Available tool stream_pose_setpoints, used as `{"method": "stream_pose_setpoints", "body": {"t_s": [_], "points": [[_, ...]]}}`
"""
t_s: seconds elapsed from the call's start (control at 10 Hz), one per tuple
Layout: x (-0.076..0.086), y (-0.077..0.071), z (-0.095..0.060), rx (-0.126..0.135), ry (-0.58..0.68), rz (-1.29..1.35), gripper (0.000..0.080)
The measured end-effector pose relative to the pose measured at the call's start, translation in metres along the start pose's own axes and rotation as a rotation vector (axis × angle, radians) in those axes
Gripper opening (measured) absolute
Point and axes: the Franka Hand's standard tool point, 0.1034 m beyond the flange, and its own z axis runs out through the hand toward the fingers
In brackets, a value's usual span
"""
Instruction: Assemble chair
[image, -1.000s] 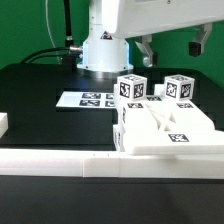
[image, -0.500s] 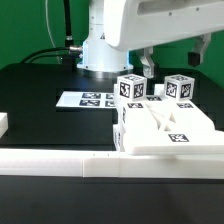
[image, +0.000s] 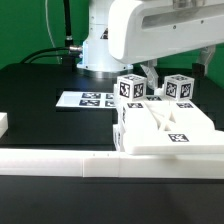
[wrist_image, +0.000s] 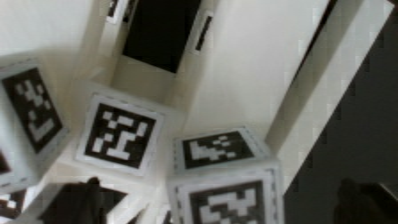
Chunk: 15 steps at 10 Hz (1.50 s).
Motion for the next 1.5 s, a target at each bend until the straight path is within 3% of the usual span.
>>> {"method": "stream_pose_setpoints", "body": {"t_s": [0.3,0.5,0.6,0.7,1.0,1.5], "points": [[-0.0052,-0.0044,0.0114,-0.003,0.002,-0.003,0.0649],[-0.0065,-0.0020,0.0117,-0.003,0.002,-0.009,0.0417],[-0.0066,-0.0018,0.0121,-0.002,0.002,-0.007,0.0417],[-0.0066,-0.0019,0.0121,-0.002,0.002,0.001,0.0282],[-0.0065,-0.0023,0.0122,0.000,0.003,0.050,0.0282],[0.0025,-0.0091,0.0135,-0.012,0.070,0.563,0.0282]]}}
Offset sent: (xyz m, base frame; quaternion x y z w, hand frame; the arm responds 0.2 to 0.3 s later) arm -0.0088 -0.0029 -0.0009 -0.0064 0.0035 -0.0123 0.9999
